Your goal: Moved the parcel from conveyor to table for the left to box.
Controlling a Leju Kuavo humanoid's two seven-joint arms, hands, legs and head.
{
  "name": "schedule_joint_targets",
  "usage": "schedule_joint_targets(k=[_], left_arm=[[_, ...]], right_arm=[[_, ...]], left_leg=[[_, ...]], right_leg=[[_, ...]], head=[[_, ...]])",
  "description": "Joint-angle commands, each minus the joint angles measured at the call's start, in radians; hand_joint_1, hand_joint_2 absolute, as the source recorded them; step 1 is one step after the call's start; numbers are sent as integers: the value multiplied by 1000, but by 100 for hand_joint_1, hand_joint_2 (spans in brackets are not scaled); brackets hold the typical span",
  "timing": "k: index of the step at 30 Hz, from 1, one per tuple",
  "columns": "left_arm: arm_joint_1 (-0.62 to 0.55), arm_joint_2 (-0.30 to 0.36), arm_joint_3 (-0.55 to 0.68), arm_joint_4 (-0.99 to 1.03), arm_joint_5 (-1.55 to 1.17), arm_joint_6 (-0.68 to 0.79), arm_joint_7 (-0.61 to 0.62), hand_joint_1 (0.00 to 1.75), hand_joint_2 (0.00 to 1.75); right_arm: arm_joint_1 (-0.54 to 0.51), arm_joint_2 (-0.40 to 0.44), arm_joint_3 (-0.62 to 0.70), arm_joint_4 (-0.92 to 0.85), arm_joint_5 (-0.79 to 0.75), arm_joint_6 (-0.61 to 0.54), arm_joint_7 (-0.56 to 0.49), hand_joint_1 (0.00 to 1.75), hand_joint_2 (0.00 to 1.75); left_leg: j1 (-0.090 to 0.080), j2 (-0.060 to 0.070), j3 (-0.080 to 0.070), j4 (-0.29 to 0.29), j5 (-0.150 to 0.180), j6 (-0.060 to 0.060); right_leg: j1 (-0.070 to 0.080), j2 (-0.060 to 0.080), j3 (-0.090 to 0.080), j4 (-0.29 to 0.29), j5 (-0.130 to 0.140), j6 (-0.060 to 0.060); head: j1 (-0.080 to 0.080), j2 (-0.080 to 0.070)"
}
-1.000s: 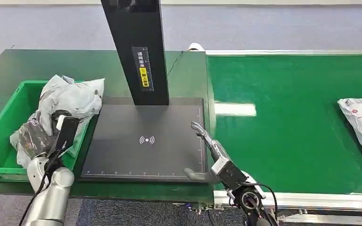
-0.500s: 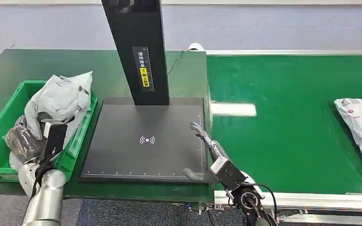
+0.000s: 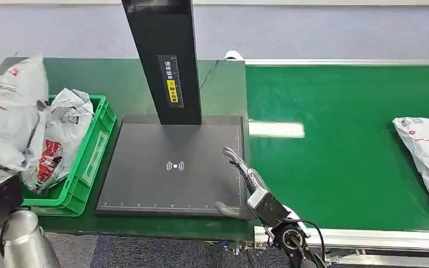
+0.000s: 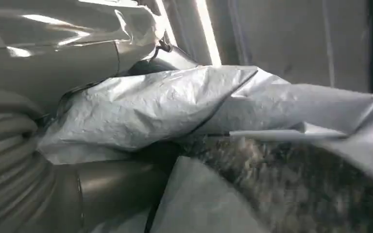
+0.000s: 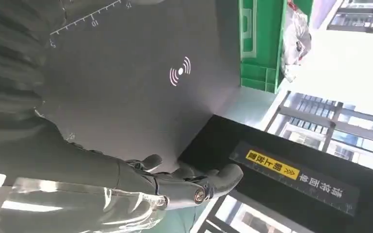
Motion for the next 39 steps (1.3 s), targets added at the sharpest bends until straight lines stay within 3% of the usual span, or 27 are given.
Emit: schedule_joint_targets(k=[1,2,3,5,11,13,16,18,28,33,34,35,36,37,39], left_arm=[[-1,-35,15,-18,-26,73,1,175,175],[31,-33,7,-18,-10,73,1,175,175],[-43,-30,45,220,-101,73,3,175,175],[-81,35,19,389,-165,73,205,175,175],[-92,44,79,415,-176,73,185,175,175],[-94,62,85,447,-189,73,234,175,175],[-116,184,-40,657,-277,28,492,175,175],[-133,218,-72,729,-250,9,537,175,175],[-119,251,-77,737,-234,54,596,175,175],[-111,218,-8,669,-262,73,540,175,175],[-116,192,46,632,-246,73,471,171,175],[-116,192,46,632,-246,73,471,148,175],[-120,199,18,662,-233,73,465,10,175],[-121,198,18,649,-242,73,461,0,175],[-124,192,14,650,-240,73,458,0,175]], right_arm=[[-28,-21,36,60,-12,-16,-10,0,175],[-12,-28,32,29,-16,-22,-2,0,175],[-2,-31,27,27,-13,-33,-4,0,175],[8,-37,20,9,-7,-31,6,0,175],[-5,-32,21,24,-4,-24,12,0,175],[-11,-29,23,35,-3,-21,13,0,175],[-19,-27,21,43,2,-14,20,0,175],[-24,-22,16,47,5,-2,25,0,175],[-23,-6,12,41,33,14,40,0,175],[-27,-3,19,43,38,16,42,0,175],[-29,-6,29,44,71,-5,50,0,175],[-29,-6,29,44,71,-5,50,0,175],[-28,-5,28,46,71,-6,50,0,175],[-28,-5,27,49,72,-8,50,0,175],[-28,-5,27,50,72,-8,50,0,175]], left_leg=[[0,0,2,-1,0,0],[0,1,3,-2,0,1],[-1,0,3,-2,0,1],[-1,-4,4,-3,1,1],[-1,1,3,-2,1,0],[-1,1,3,-2,1,1],[-1,0,3,-2,0,1],[-1,0,4,-3,1,0],[-1,1,3,-1,0,1],[0,3,4,-2,0,0],[0,2,3,-1,0,0],[0,2,4,-2,0,0],[0,2,3,-1,0,1],[0,1,2,-1,0,0],[0,1,2,-1,0,1]], right_leg=[[0,-1,2,-1,0,0],[0,0,3,-2,0,0],[0,0,3,-2,0,0],[0,-4,5,-2,0,0],[0,-1,2,-1,1,-1],[-1,-1,2,-1,0,-1],[0,0,3,-1,0,0],[-1,-1,3,-2,1,-1],[0,1,2,-1,0,0],[0,2,2,-1,1,-1],[0,1,2,-1,1,-1],[0,1,3,-1,1,-1],[0,1,2,-1,1,-1],[0,1,2,-1,1,0],[0,0,2,-1,0,0]], head=[[0,0],[0,0],[0,0],[0,0],[0,0],[0,0],[0,0],[0,0],[0,0],[0,0],[0,0],[0,0],[0,0],[0,0],[0,0]])
